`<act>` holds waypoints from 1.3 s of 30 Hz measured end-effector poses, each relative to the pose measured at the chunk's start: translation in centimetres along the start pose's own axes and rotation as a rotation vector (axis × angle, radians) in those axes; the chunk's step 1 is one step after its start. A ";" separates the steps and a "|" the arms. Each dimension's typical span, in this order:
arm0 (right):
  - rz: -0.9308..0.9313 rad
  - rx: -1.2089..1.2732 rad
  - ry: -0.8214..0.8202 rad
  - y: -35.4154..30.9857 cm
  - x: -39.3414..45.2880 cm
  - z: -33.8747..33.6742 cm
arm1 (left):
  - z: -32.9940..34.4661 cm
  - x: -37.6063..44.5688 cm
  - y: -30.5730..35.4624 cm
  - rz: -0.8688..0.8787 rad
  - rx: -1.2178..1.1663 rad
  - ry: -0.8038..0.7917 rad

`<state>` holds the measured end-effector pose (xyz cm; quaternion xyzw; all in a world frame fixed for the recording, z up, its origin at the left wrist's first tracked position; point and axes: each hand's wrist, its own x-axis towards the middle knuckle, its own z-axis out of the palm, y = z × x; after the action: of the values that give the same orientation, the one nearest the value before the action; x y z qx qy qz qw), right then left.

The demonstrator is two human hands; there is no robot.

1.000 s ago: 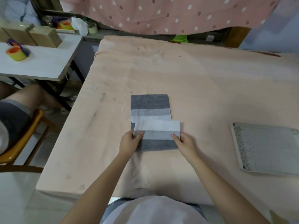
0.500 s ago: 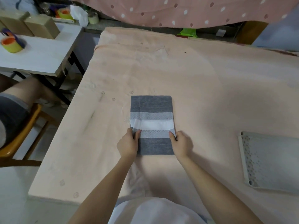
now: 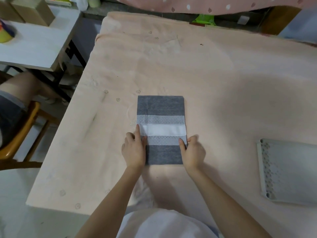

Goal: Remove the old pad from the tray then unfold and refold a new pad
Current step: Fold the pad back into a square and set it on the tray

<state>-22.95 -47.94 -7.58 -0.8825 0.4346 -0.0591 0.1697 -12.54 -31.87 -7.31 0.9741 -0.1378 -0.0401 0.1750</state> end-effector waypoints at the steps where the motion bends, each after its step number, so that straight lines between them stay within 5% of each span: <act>1: -0.002 -0.016 -0.009 0.0 0.0 0.0 | -0.1 -0.1 0.0 0.055 0.052 0.073; 4: -0.024 -0.038 -0.016 0.0 -0.1 -0.1 | 0.2 -0.2 0.5 0.393 0.171 0.239; 7: -0.035 -0.064 -0.022 0.0 0.0 -0.3 | 0.7 -0.7 2.3 0.646 0.147 0.041; 11: 0.023 -0.158 -0.082 -0.6 0.1 -0.7 | 1.4 -0.9 2.6 0.580 0.217 -0.163; 15: -0.276 -0.232 0.201 -2.0 0.4 -0.8 | 1.8 -0.7 2.4 0.571 0.196 -0.197; 19: -0.581 -0.356 -0.034 -5.1 0.2 0.3 | 1.7 -0.8 2.5 0.576 0.166 -0.200; 23: -0.526 -0.323 -0.247 -3.7 0.8 2.0 | 1.8 -0.9 2.4 0.537 0.140 -0.180; 27: -0.574 -0.323 -0.234 -2.4 1.3 1.9 | 1.9 -0.7 2.2 0.536 0.146 -0.181; 39: -0.330 -0.286 -0.113 -3.2 0.4 1.3 | 2.2 -0.7 2.0 0.528 0.121 -0.145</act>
<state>-20.01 -46.16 -7.68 -0.9587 0.2780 0.0257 0.0551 -14.01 -34.24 -8.64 0.9076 -0.4014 -0.0545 0.1106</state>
